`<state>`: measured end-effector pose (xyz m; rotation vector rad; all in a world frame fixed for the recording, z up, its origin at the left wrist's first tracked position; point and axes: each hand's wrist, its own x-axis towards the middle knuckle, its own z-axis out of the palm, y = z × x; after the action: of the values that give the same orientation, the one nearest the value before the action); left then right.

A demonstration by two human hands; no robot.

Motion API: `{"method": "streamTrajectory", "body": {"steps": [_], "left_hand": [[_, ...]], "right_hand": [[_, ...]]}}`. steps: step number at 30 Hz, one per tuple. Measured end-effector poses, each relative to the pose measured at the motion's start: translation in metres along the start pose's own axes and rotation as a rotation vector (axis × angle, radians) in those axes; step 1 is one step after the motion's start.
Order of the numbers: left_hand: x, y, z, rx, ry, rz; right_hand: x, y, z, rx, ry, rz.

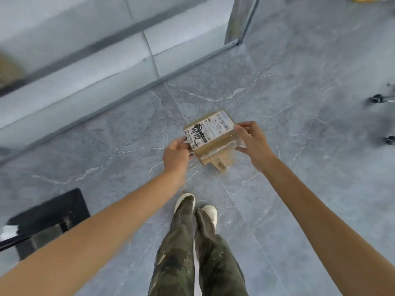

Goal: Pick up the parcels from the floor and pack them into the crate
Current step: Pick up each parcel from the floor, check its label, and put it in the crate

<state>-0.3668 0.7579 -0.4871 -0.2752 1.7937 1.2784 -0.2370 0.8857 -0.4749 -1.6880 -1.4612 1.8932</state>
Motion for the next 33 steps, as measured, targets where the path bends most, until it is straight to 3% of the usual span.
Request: {"method": "streamTrajectory", "body": {"steps": [6,13,16,20,25,30,33], "left_hand": [[-0.134,0.139,-0.024,-0.033,-0.044,0.297],[-0.278,0.201,-0.052,0.013,0.020,0.599],[-0.320,0.216,-0.079,-0.037,0.048,0.678],[-0.363,0.245,-0.130,-0.297,0.054,0.681],[-0.397,0.267,-0.195,-0.108,-0.254,0.741],[-0.436,0.257,-0.251,-0.348,-0.189,0.854],[-0.449,0.251,-0.283,-0.455,-0.122,0.893]], "right_hand": [[-0.101,-0.156,-0.005,0.078,-0.001,-0.258],[-0.200,-0.267,0.006,0.186,-0.014,-0.438],[-0.237,-0.305,0.009,0.208,-0.125,-0.524],[-0.294,-0.350,0.021,0.126,-0.304,-0.735],[-0.372,-0.384,0.058,-0.064,-0.504,-0.960],[-0.442,-0.377,0.107,-0.023,-0.480,-1.027],[-0.467,-0.348,0.132,-0.090,-0.584,-1.048]]}}
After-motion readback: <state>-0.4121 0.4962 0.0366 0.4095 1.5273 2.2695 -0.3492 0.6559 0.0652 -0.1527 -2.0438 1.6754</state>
